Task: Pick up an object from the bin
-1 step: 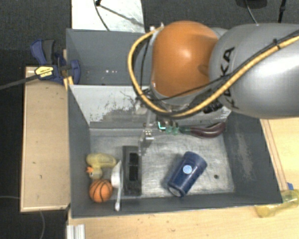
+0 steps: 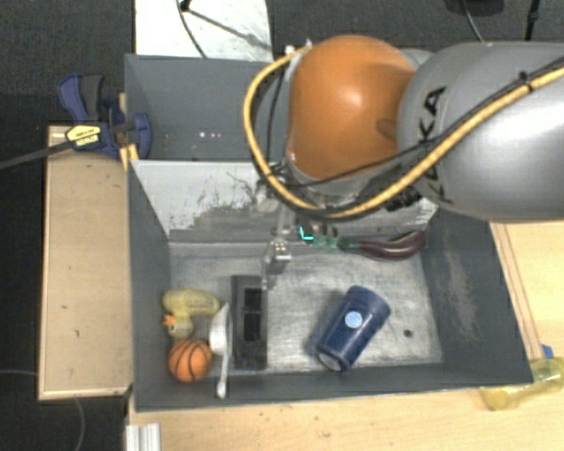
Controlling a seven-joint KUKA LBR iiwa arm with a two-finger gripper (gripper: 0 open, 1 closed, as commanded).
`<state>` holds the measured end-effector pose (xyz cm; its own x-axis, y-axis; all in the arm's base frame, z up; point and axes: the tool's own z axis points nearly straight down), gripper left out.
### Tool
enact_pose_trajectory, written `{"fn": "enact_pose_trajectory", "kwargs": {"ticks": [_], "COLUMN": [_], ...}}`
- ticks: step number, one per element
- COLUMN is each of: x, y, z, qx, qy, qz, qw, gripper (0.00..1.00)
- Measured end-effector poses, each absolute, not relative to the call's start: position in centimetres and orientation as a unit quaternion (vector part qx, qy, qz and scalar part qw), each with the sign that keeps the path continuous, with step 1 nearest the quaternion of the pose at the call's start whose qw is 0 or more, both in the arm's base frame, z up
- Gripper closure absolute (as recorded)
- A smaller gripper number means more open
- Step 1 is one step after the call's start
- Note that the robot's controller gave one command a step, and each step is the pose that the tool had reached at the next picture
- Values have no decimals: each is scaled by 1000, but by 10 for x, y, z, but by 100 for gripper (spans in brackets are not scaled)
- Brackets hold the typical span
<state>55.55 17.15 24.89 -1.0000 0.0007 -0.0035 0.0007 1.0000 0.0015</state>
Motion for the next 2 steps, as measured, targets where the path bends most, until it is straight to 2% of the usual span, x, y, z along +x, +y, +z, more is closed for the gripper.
{"fn": "enact_pose_trajectory", "kwargs": {"ticks": [1,2], "x": [543,530], "y": [170,148], "z": [205,144], "qx": [19,7], "qy": [1000,1000], "qz": [2,1], "qw": [5,3], "gripper": [0,0]}}
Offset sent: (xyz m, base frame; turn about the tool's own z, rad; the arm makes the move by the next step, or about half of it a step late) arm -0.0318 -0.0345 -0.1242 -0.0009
